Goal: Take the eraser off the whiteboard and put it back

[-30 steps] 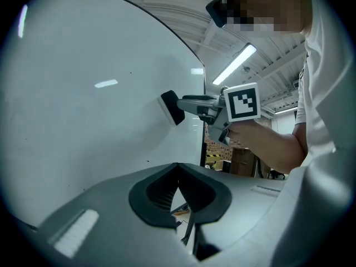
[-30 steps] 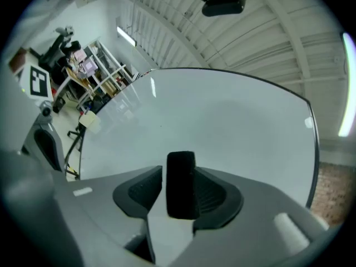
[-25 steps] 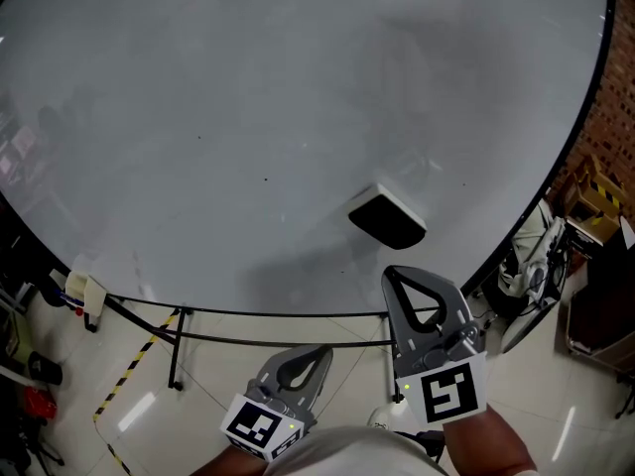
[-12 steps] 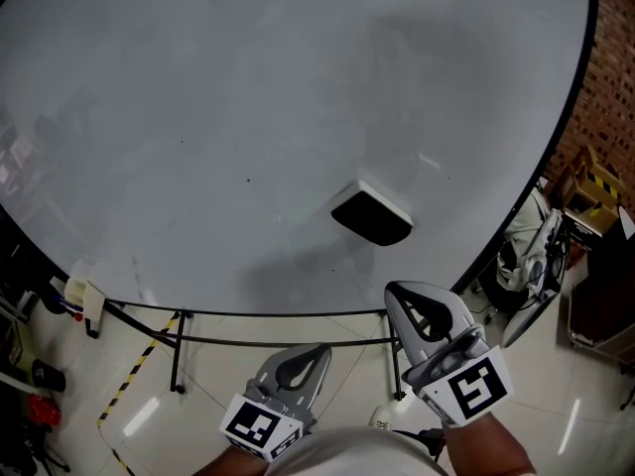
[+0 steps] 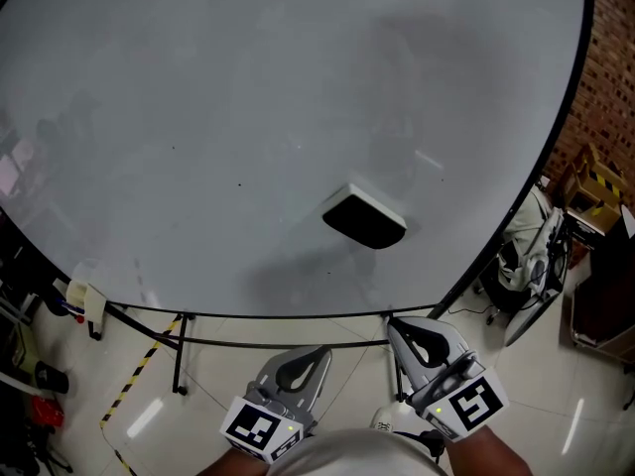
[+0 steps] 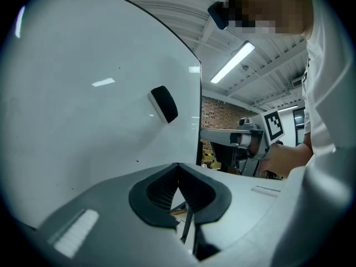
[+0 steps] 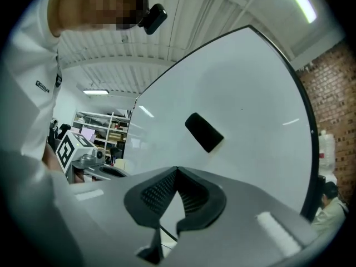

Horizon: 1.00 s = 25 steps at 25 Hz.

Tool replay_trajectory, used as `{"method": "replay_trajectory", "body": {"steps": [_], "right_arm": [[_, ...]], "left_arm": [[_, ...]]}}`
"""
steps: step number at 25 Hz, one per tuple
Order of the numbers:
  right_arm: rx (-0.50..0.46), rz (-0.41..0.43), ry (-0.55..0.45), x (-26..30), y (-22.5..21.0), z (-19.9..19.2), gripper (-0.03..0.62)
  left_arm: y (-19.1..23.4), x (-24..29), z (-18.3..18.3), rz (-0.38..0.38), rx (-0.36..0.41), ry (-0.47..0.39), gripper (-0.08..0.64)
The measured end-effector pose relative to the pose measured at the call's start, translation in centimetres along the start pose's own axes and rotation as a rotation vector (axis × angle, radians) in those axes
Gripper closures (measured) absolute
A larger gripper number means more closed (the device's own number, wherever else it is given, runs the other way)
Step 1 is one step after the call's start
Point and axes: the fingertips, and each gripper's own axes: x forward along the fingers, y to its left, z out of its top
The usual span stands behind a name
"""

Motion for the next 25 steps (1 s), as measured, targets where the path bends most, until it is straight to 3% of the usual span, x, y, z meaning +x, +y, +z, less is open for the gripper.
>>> {"method": "replay_trajectory", "body": {"steps": [16,25], "right_arm": [[0.075,-0.018,0.064,-3.0,-1.2,-4.4,0.591],[0.022,-0.006,0.121,-4.6,-1.2,-6.5,0.591]], "left_arm": [[0.0,0.4,-0.6,0.013,0.013,0.026,0.545],[0.1,0.1,-1.7,0.008,0.029,0.049,0.545]]}}
